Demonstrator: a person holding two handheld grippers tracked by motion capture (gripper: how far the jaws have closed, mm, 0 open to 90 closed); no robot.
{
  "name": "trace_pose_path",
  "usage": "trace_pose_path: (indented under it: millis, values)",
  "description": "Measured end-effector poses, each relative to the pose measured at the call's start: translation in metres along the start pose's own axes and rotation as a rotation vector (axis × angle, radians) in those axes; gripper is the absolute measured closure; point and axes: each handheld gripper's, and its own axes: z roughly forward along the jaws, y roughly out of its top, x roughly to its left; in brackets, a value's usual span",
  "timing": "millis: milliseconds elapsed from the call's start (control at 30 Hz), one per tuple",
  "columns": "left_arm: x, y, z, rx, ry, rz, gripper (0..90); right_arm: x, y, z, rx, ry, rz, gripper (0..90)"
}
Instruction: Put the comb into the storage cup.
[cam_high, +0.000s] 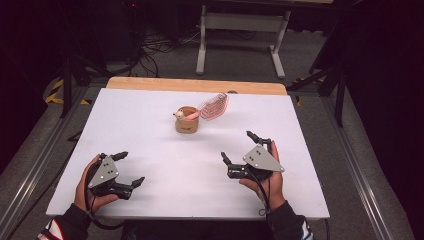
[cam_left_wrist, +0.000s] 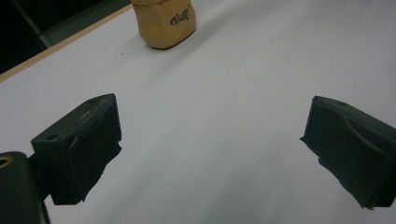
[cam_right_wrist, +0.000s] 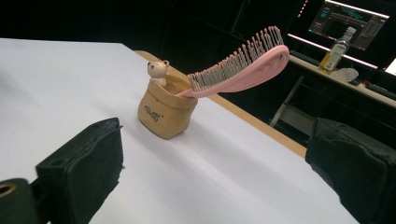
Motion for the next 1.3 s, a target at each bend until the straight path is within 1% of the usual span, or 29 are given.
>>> trace_pose_path:
  millis: [100,167,233,300,367,400,500,600,667,733,833,867,933,1000,1033,1100,1133,1200,1233,1300]
  values:
    - [0.000,0.000,0.000,0.003,0.000,0.002,5.0,-0.001,-0.002,-0.001,0.001,0.006,0.006,4.2]
    - [-0.002,0.001,0.000,0.003,-0.007,0.008,5.0,-0.001,-0.007,-0.003,0.022,0.013,-0.016,4.6]
    - [-0.002,0.001,0.000,0.004,-0.008,0.010,5.0,-0.002,-0.011,-0.004,0.032,0.030,-0.005,4.7]
    - [-0.002,0.001,0.001,0.001,-0.007,0.002,5.0,-0.003,-0.015,-0.005,0.045,0.024,-0.013,4.7]
    - [-0.003,0.001,0.001,0.003,-0.011,0.008,4.9,-0.004,-0.017,-0.007,0.047,0.029,-0.005,4.7]
    - [-0.003,0.001,0.001,0.005,-0.011,0.009,4.9,-0.004,-0.019,-0.008,0.052,0.021,-0.010,4.7]
    - [-0.003,0.001,0.001,0.002,-0.011,0.007,4.9,-0.006,-0.024,-0.012,0.072,0.024,-0.008,5.3]
    - [-0.004,0.001,0.002,0.003,-0.011,0.009,4.9,-0.007,-0.028,-0.014,0.076,0.028,-0.002,5.6]
    - [-0.004,0.001,0.002,0.004,-0.011,0.010,4.8,-0.008,-0.034,-0.017,0.092,0.026,-0.007,5.6]
    - [-0.004,0.001,0.002,0.002,-0.012,0.008,4.8,-0.009,-0.035,-0.018,0.095,0.024,-0.010,5.6]
    - [-0.004,0.001,0.002,-0.012,-0.021,0.002,5.2,-0.011,-0.041,-0.023,0.105,0.020,0.001,5.6]
    - [-0.004,0.001,0.001,-0.015,-0.023,0.002,5.3,-0.012,-0.044,-0.025,0.119,0.013,-0.010,5.8]
    - [-0.004,0.002,0.001,-0.017,-0.023,0.001,5.4,-0.013,-0.048,-0.028,0.123,0.017,0.005,6.4]
    - [-0.004,0.001,0.001,-0.020,-0.024,-0.005,5.4,-0.014,-0.050,-0.029,0.127,0.021,0.007,6.4]
    - [-0.004,0.001,0.001,-0.023,-0.024,-0.008,5.4,-0.015,-0.055,-0.032,0.140,0.008,-0.013,6.4]
    - [-0.004,0.001,0.002,-0.026,-0.029,-0.011,5.4,-0.015,-0.057,-0.033,0.147,0.006,-0.018,6.4]
    - [-0.004,0.001,0.002,-0.024,-0.027,-0.010,5.3,-0.019,-0.068,-0.035,0.158,0.017,0.015,6.5]
    - [-0.003,0.001,0.003,-0.021,-0.031,-0.007,5.1,-0.022,-0.074,-0.037,0.174,0.017,0.022,6.5]
    - [-0.003,0.001,0.004,-0.018,-0.033,-0.005,5.0,-0.022,-0.077,-0.038,0.181,0.007,0.020,6.5]
    - [-0.003,0.002,0.005,-0.016,-0.033,-0.003,5.0,-0.023,-0.079,-0.039,0.184,0.004,0.022,6.5]
